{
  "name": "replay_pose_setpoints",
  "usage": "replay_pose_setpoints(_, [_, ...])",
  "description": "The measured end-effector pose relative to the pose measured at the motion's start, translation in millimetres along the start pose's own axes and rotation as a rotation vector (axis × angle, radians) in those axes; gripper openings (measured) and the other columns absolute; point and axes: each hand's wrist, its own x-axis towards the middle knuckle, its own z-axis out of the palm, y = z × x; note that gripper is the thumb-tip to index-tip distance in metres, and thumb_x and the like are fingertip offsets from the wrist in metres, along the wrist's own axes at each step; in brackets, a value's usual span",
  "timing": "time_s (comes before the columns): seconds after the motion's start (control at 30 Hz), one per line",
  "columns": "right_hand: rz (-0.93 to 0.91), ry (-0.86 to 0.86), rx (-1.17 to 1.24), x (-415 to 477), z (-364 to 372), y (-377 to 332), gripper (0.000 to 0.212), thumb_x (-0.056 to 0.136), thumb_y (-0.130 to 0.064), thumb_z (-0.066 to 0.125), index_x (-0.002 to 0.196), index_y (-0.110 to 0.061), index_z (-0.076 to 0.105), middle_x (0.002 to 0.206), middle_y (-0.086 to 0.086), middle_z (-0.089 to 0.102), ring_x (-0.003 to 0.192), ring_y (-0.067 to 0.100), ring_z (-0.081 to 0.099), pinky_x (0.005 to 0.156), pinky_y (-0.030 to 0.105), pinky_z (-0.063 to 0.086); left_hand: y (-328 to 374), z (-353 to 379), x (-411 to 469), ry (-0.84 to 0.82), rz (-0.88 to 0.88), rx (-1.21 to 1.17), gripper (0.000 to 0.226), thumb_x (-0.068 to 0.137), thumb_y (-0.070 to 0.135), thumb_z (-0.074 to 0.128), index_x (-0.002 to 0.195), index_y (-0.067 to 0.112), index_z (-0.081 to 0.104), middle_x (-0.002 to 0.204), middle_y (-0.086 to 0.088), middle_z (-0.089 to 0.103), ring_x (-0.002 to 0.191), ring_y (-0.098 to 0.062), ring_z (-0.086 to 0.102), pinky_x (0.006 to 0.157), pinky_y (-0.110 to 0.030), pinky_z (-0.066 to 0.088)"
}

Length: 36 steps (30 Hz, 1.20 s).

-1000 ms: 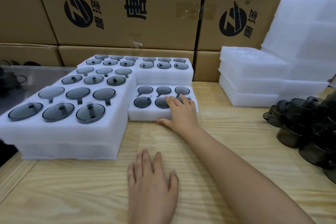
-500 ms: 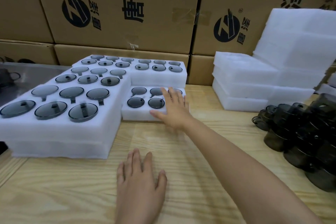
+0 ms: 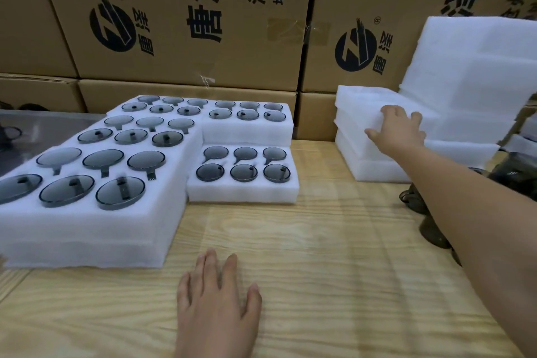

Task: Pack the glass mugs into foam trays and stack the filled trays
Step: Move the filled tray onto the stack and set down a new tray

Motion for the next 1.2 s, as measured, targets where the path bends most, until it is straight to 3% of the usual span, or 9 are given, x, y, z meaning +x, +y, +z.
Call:
replay_pose_setpoints(0.13, [0.053,0.071,0.074,-3,-3,-14,0.039,0.093,-0.024,0.054,0.127,-0.009,0.042,0.127,0.010,0.047,0.123,0.037,0.029,0.089,0.044,0.039,-2,3,3,-0.014,-0.030,0.082,0.104,0.052,0.062,-0.010,0.148,0.037,0.022,0.161,0.002,0.005,0.148,-0.011,-0.002,0.116,-0.034,-0.004])
replay_pose_setpoints(0.3, [-0.008,0.163,0.360,-36,-18,-23,0.035,0.087,-0.010,0.053,0.122,-0.010,0.047,0.121,0.005,0.051,0.127,0.033,0.027,0.087,0.034,0.034,-2,3,2,0.023,-0.029,0.141,0.099,0.056,0.062,-0.011,0.148,0.038,0.016,0.161,0.002,0.001,0.148,-0.011,-0.004,0.116,-0.034,-0.004])
replay_pose_setpoints(0.43, [-0.090,0.254,0.578,-105,-33,-26,0.036,0.080,-0.005,0.055,0.116,-0.006,0.052,0.117,0.006,0.052,0.126,0.030,0.033,0.100,0.036,0.031,-2,1,0,-0.008,-0.032,0.138,0.074,0.077,0.060,0.007,0.147,0.038,0.013,0.161,0.002,0.001,0.147,-0.011,-0.004,0.117,-0.035,-0.003])
replay_pose_setpoints(0.6, [-0.158,0.289,0.739,-221,-47,-12,0.038,0.071,0.007,0.058,0.102,-0.014,0.052,0.103,-0.002,0.050,0.101,0.017,0.047,0.084,0.021,0.032,-4,-6,-1,-0.024,0.017,0.066,0.059,0.094,0.053,0.038,0.147,0.030,0.023,0.159,0.004,0.017,0.147,-0.014,0.007,0.117,-0.036,0.003])
replay_pose_setpoints(0.7, [-0.172,0.244,0.769,-281,-44,5,0.045,0.066,0.017,0.055,0.093,-0.019,0.051,0.100,-0.005,0.054,0.100,0.010,0.049,0.083,0.010,0.032,-7,-12,-4,0.059,-0.020,-0.386,0.046,0.096,0.036,0.050,0.138,0.021,0.044,0.141,0.000,0.050,0.131,-0.020,0.041,0.108,-0.027,0.029])
replay_pose_setpoints(0.77, [-0.195,0.217,0.761,-306,-39,17,0.047,0.061,0.022,0.055,0.088,-0.016,0.051,0.097,-0.004,0.056,0.098,0.010,0.051,0.084,0.007,0.033,-6,-19,-11,0.097,-0.119,-0.854,0.031,0.098,0.021,0.049,0.128,0.015,0.055,0.121,-0.003,0.062,0.104,-0.016,0.058,0.080,-0.011,0.043])
replay_pose_setpoints(0.9, [-0.209,0.177,0.691,-330,-30,45,0.046,0.055,0.028,0.050,0.080,-0.011,0.051,0.092,-0.005,0.055,0.096,0.022,0.056,0.082,0.015,0.037,-3,-29,-34,0.263,-0.246,-1.364,0.029,0.103,0.015,0.029,0.110,0.013,0.057,0.100,-0.015,0.066,0.101,-0.028,0.061,0.080,-0.027,0.045])
replay_pose_setpoints(1.07, [-0.212,0.080,0.627,-337,-23,61,0.042,0.058,0.022,0.050,0.082,-0.013,0.050,0.090,-0.004,0.053,0.092,0.021,0.053,0.081,0.008,0.033,20,-17,-62,0.147,-0.108,-1.325,0.018,0.100,0.023,0.044,0.108,0.023,0.060,0.110,0.001,0.066,0.105,-0.017,0.059,0.087,-0.031,0.043])
replay_pose_setpoints(1.2, [-0.186,0.061,0.615,-339,-21,61,0.041,0.062,0.016,0.050,0.085,-0.018,0.051,0.095,-0.009,0.051,0.098,0.016,0.051,0.083,0.006,0.031,24,-2,-69,0.099,0.139,-0.910,0.025,0.089,0.011,0.064,0.108,0.028,0.062,0.129,0.014,0.046,0.124,0.000,0.039,0.099,-0.013,0.026])
